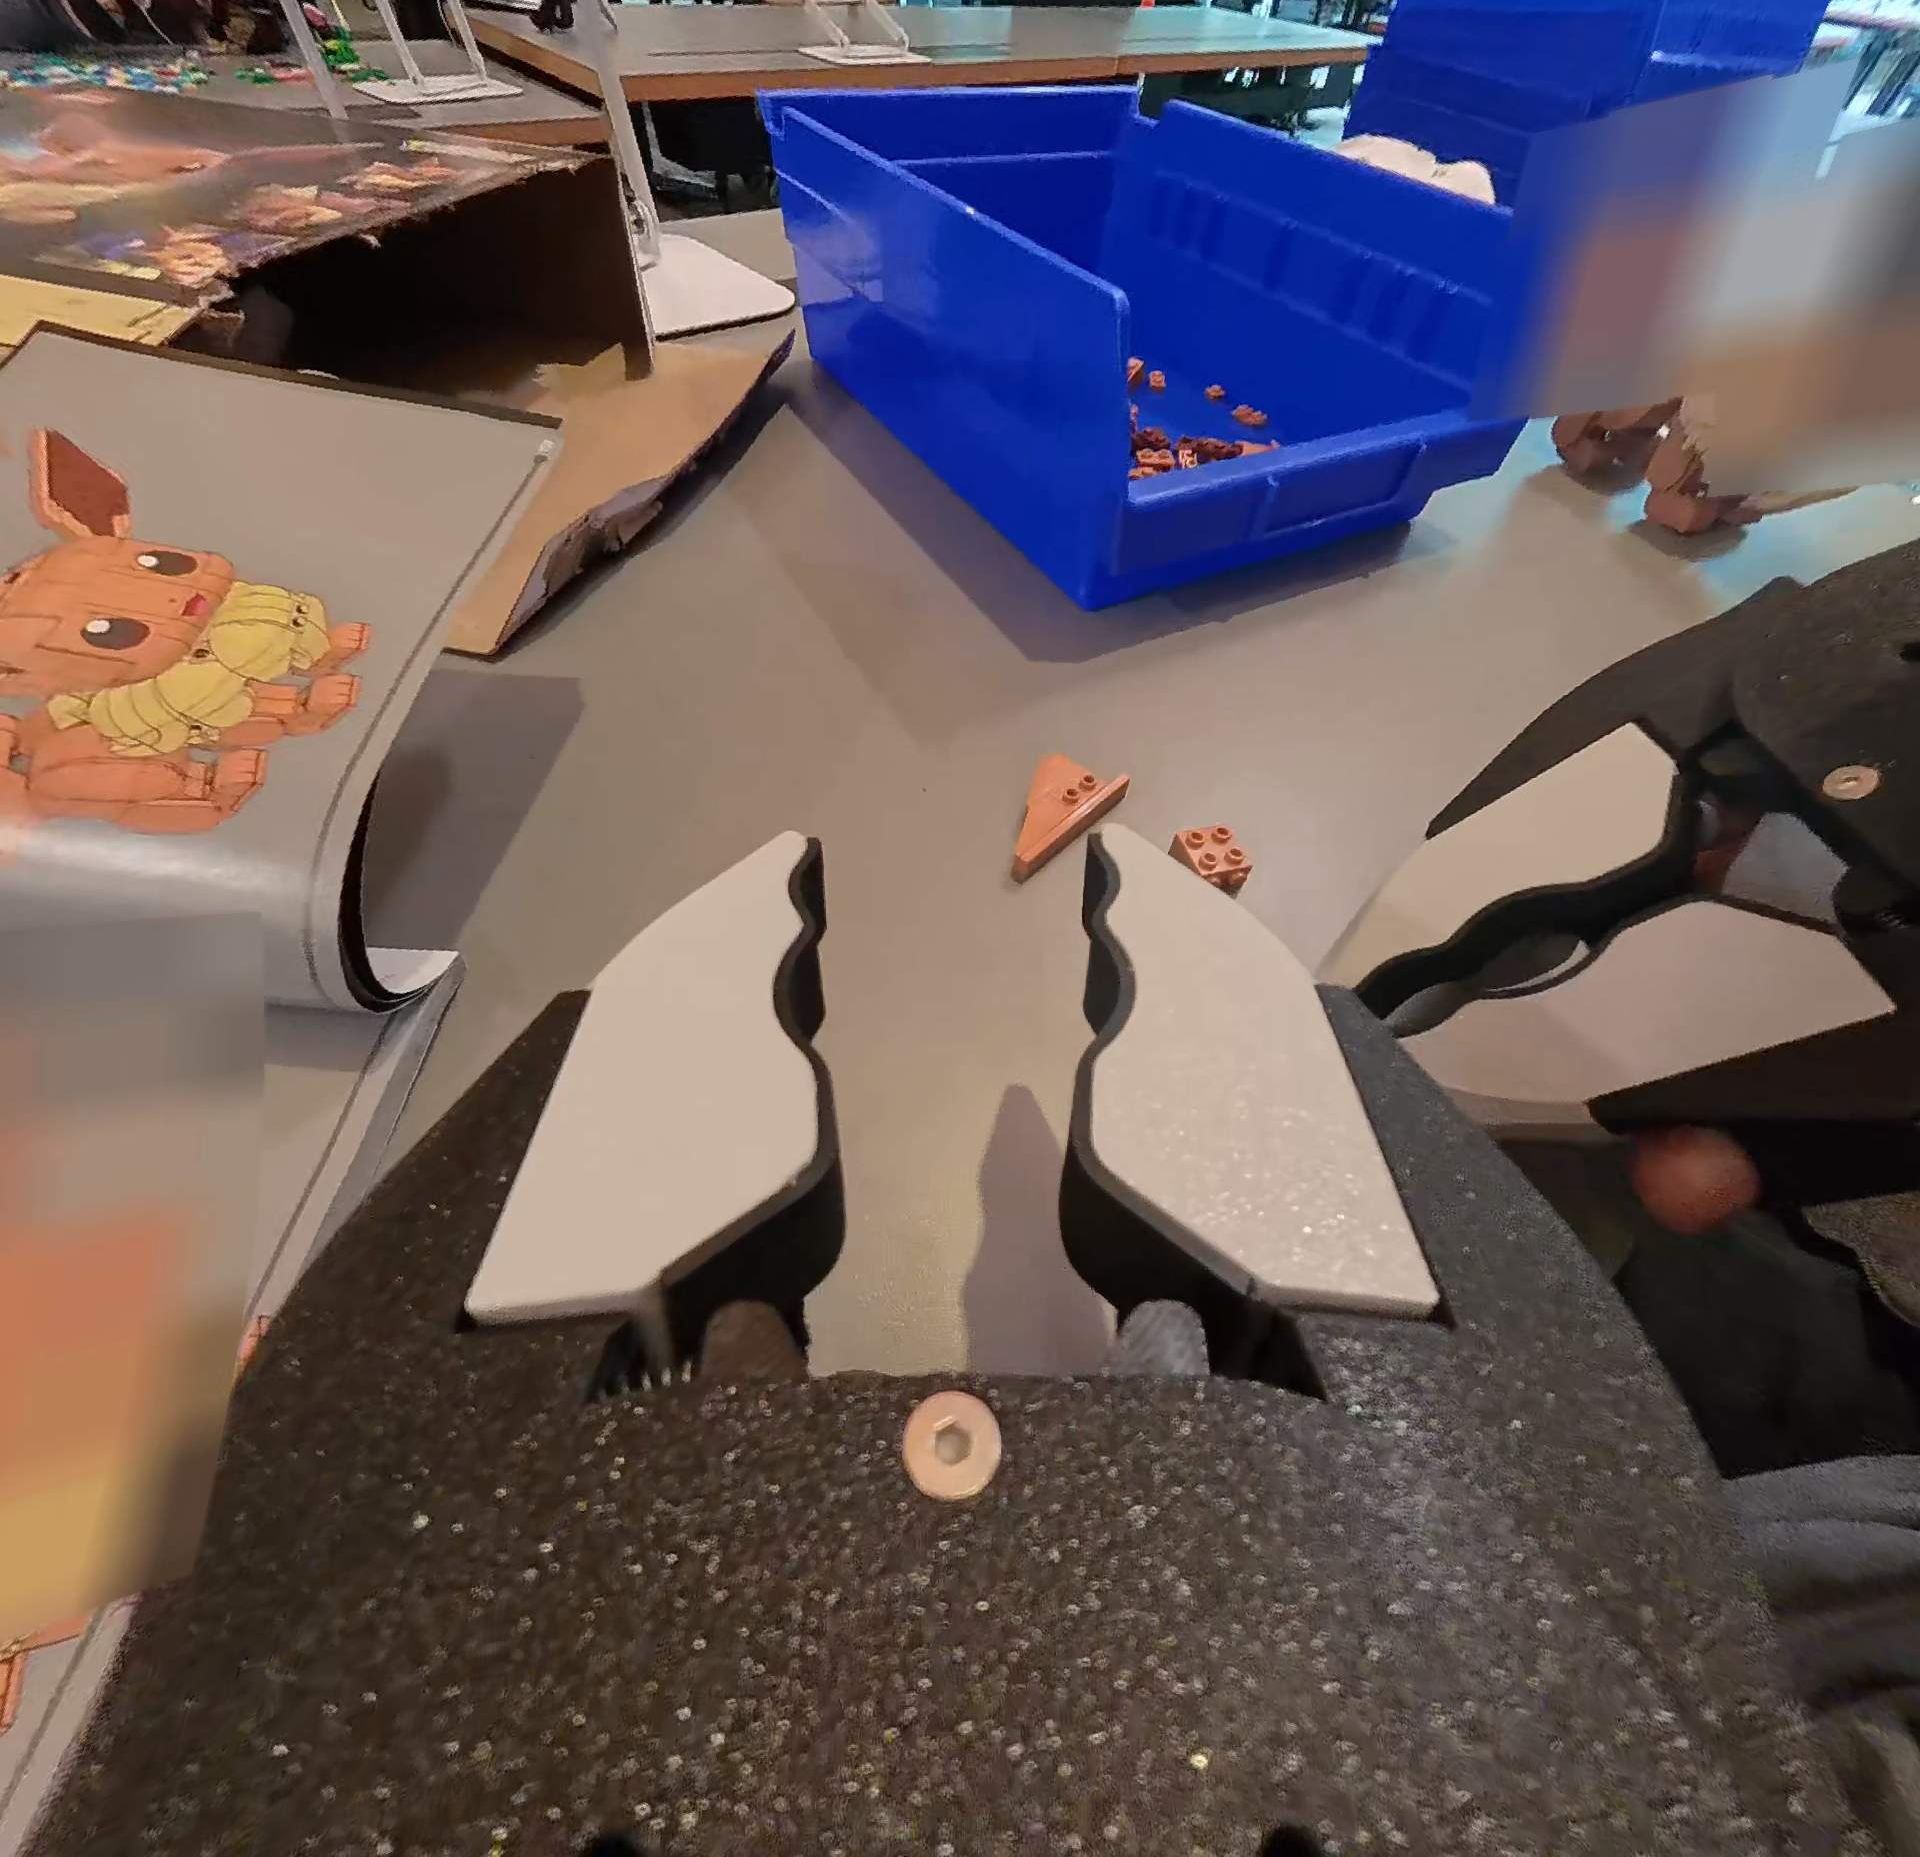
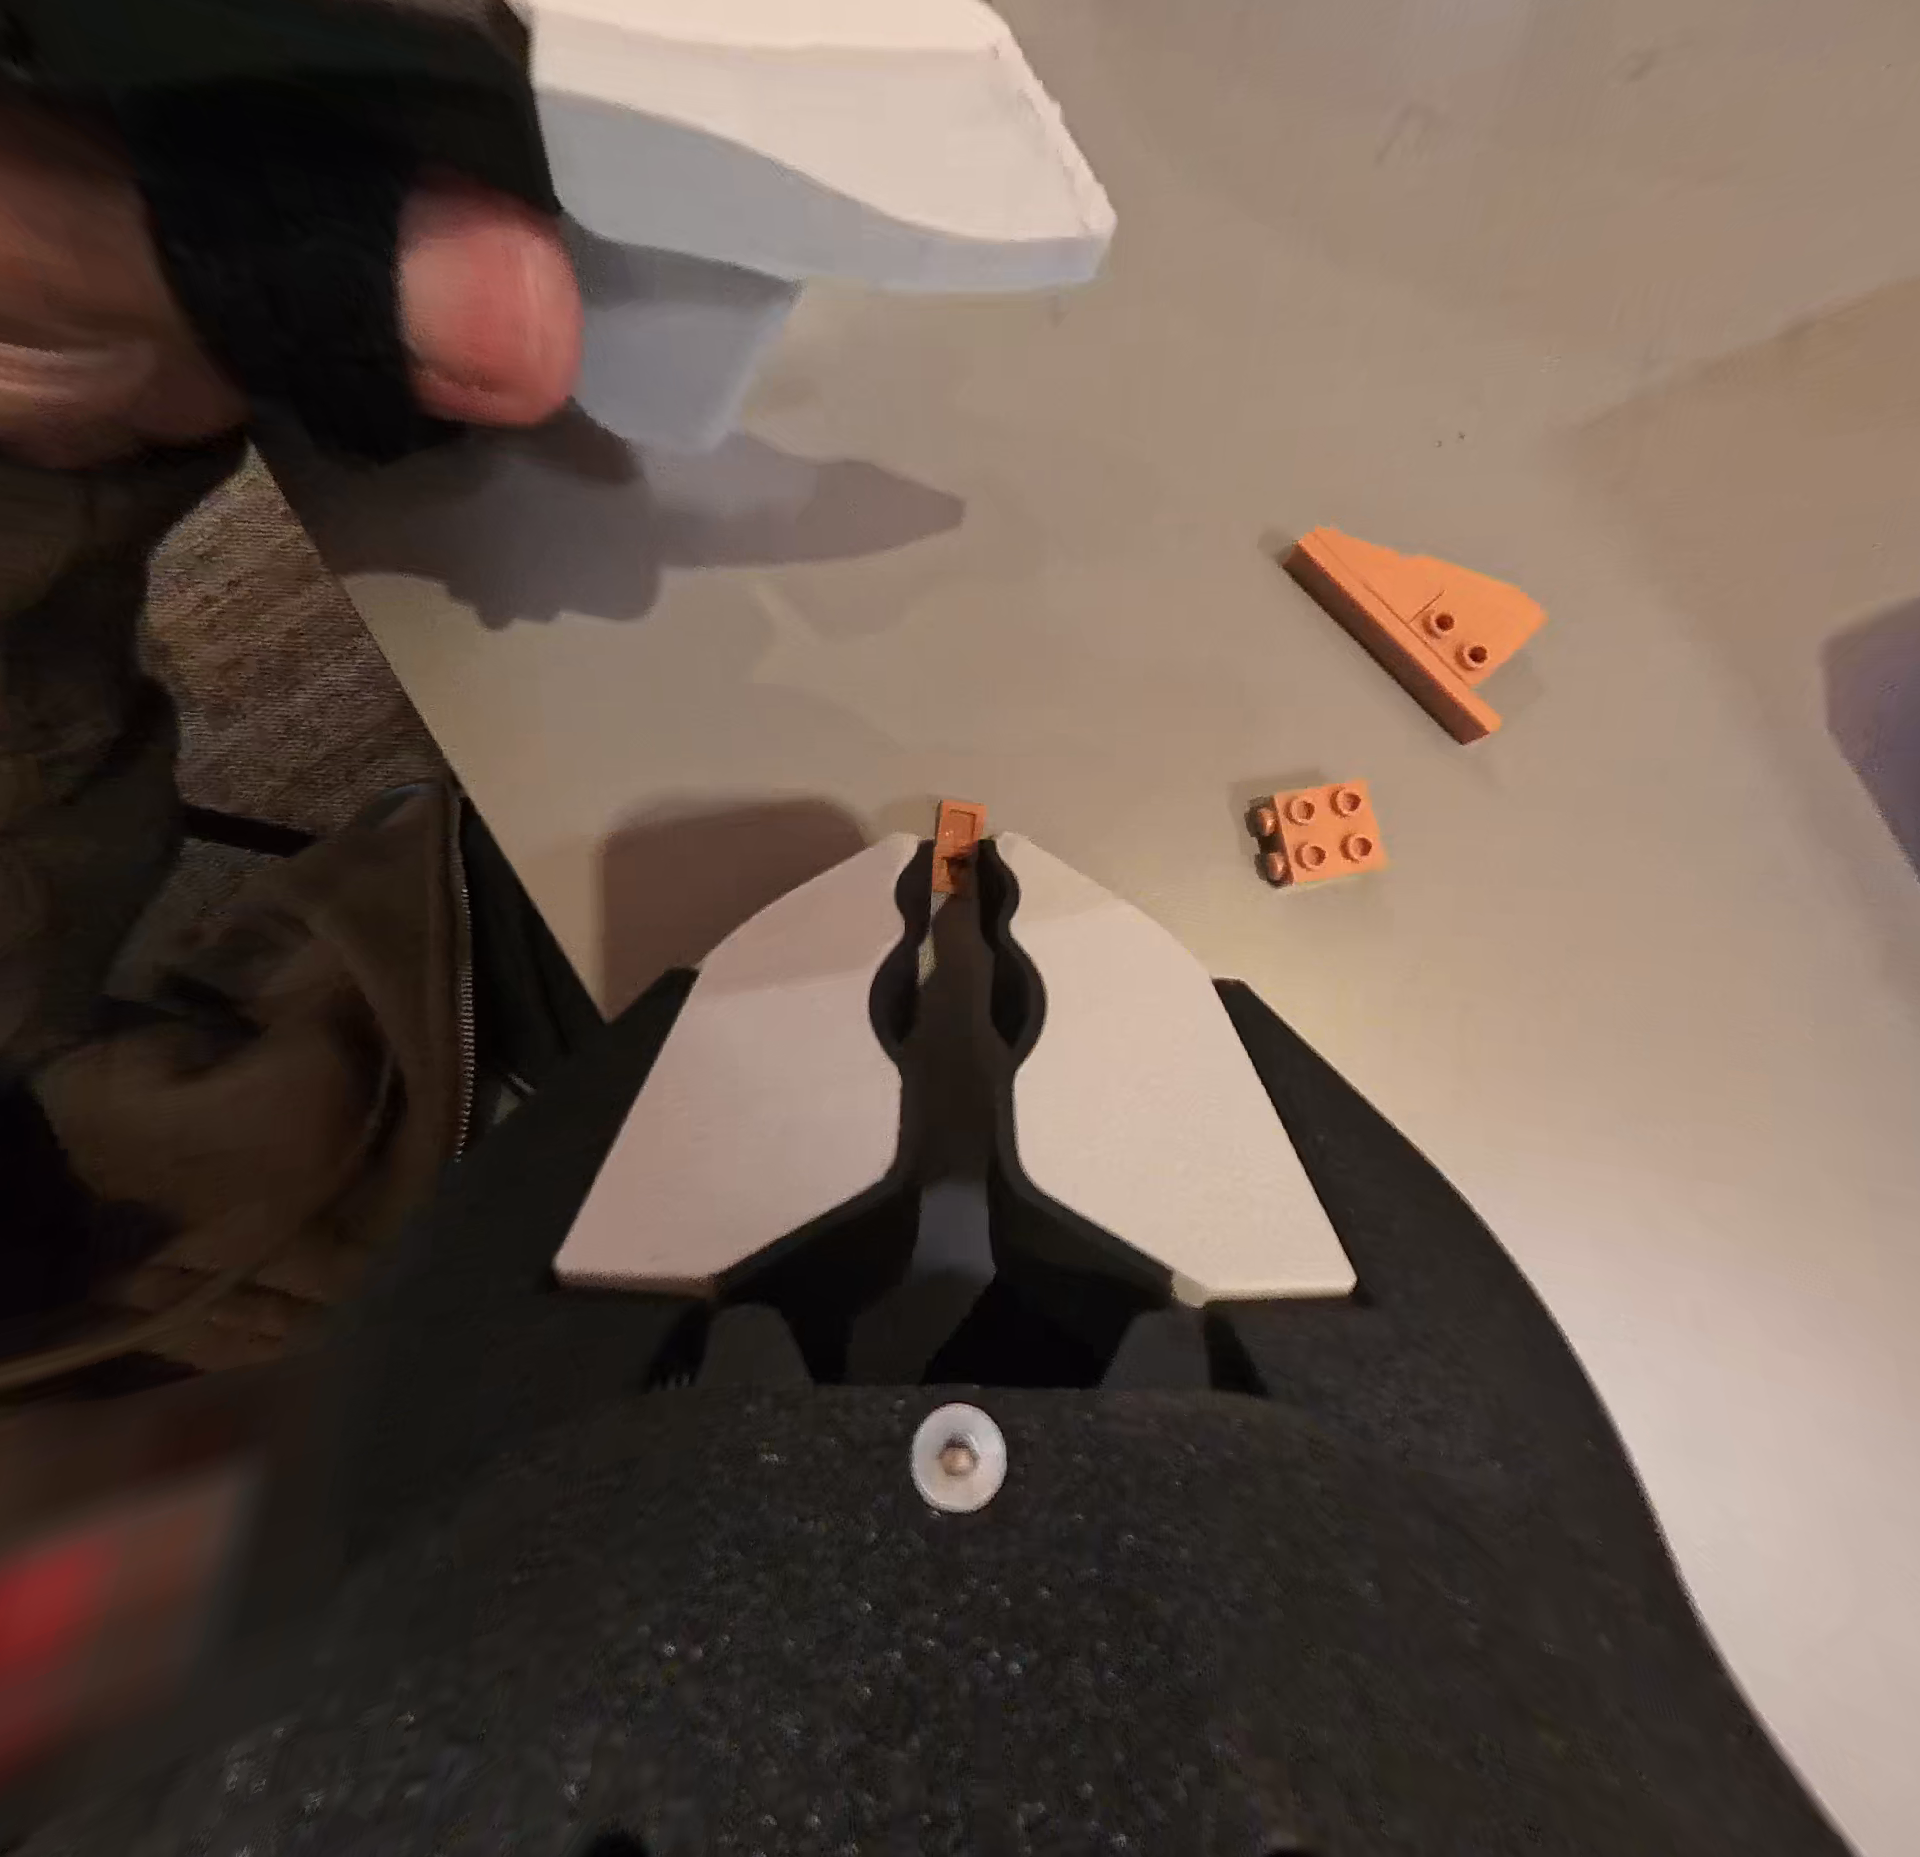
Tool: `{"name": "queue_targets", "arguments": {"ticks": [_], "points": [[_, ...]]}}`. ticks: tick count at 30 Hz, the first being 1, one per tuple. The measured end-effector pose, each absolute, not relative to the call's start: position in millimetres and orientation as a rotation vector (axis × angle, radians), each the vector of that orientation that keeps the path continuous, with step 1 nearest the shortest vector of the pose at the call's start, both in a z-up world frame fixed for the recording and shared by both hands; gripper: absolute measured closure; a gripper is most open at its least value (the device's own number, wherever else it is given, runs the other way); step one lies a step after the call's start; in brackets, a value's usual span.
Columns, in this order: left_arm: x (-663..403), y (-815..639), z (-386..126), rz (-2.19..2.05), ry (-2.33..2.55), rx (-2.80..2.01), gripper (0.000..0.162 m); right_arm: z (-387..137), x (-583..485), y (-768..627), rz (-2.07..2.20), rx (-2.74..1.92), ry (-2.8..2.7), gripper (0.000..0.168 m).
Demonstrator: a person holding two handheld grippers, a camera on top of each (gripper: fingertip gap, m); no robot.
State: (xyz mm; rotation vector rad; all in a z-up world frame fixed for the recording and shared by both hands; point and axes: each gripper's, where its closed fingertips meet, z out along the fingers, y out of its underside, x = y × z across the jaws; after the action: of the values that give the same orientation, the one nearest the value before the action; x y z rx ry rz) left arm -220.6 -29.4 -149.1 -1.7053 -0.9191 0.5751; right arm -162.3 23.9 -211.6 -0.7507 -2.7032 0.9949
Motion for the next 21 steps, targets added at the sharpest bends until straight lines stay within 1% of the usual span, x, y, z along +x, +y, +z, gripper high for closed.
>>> {"name": "queue_targets", "arguments": {"ticks": [5, 7, 10, 12, 14, 17, 19, 21], "points": [[-221.2, -36.3, -142.1, 0.529, -0.940, -1.616, 0.117, -210.4, -160.0, 21.0, 1.037, -0.667, -2.769, 0.161], [-221.6, -39.5, -139.1, 0.517, -0.949, -1.579, 0.119, -200.4, -165.8, 22.8, 1.126, -0.641, -2.739, 0.161], [-221.5, -42.0, -136.5, 0.496, -0.953, -1.544, 0.120, -163.3, -197.5, 47.2, 1.234, -0.657, -2.573, 0.161], [-222.5, -42.3, -137.4, 0.476, -0.964, -1.541, 0.122, -132.3, -236.1, 81.9, 1.236, -0.714, -2.403, 0.161], [-224.7, -39.1, -139.4, 0.442, -0.959, -1.553, 0.123, -113.1, -275.5, 118.4, 1.188, -0.784, -2.282, 0.161], [-232.6, -31.7, -139.2, 0.396, -0.935, -1.558, 0.123, -121.2, -317.2, 149.6, 1.076, -0.852, -2.284, 0.159], [-239.1, -24.5, -140.4, 0.354, -0.911, -1.575, 0.123, -131.3, -333.9, 158.8, 1.039, -0.881, -2.297, 0.152], [-245.1, -17.1, -145.0, 0.297, -0.904, -1.612, 0.123, -135.7, -341.6, 163.3, 1.042, -0.892, -2.296, 0.149]]}}
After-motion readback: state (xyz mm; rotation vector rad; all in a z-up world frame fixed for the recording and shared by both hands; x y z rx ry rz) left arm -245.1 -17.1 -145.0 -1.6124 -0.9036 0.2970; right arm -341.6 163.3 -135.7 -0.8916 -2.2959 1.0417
